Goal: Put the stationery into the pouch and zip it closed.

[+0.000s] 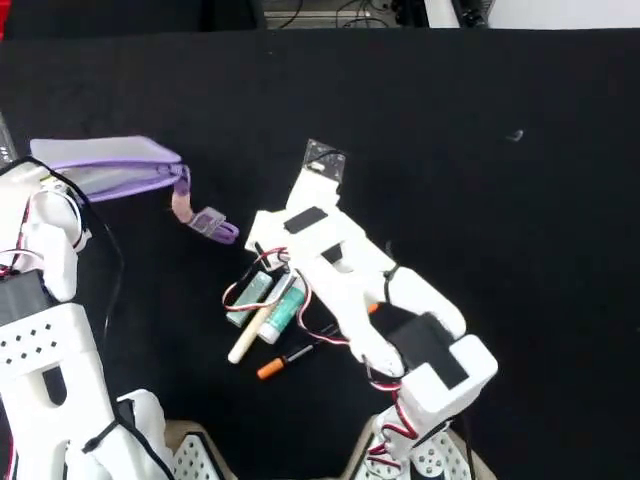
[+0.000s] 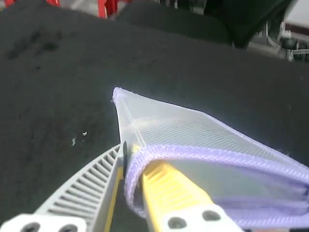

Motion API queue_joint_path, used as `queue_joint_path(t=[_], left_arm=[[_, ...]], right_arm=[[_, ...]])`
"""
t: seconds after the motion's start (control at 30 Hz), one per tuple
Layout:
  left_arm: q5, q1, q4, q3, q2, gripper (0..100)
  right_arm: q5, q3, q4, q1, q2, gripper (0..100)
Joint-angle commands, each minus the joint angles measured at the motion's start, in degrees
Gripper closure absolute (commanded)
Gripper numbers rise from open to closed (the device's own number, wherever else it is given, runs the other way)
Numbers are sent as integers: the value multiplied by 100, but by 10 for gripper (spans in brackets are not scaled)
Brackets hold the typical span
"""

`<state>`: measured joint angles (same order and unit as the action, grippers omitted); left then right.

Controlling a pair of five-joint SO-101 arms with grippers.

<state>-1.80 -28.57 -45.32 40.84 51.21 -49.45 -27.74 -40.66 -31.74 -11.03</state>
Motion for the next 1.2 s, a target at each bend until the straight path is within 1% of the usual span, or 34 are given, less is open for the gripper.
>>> queue_joint_path(t=[0.0,0.07,0.17,0.3,0.37,0.57,0.7,0.83,1.0,1.17], left_arm=[[26,66,193,-66,132,971],[35,66,193,-66,132,971],[35,66,193,-66,132,971],[53,66,193,-66,132,971],[53,66,193,-66,132,971],[53,66,193,-66,132,971],[62,75,193,-66,132,971],[70,127,158,-110,132,971],[70,664,141,-119,141,972],[70,1112,141,-127,167,972]], right_arm=[[-44,295,114,149,-189,743],[-18,312,79,149,-233,786],[105,549,-176,149,-286,895],[1073,673,-281,141,-330,982],[1301,699,-281,149,-409,984],[1442,848,-343,158,-462,988],[1890,866,-343,220,-233,988],[2127,857,-659,360,664,988],[2514,743,-818,738,2149,988],[2585,664,-800,1336,3398,987]])
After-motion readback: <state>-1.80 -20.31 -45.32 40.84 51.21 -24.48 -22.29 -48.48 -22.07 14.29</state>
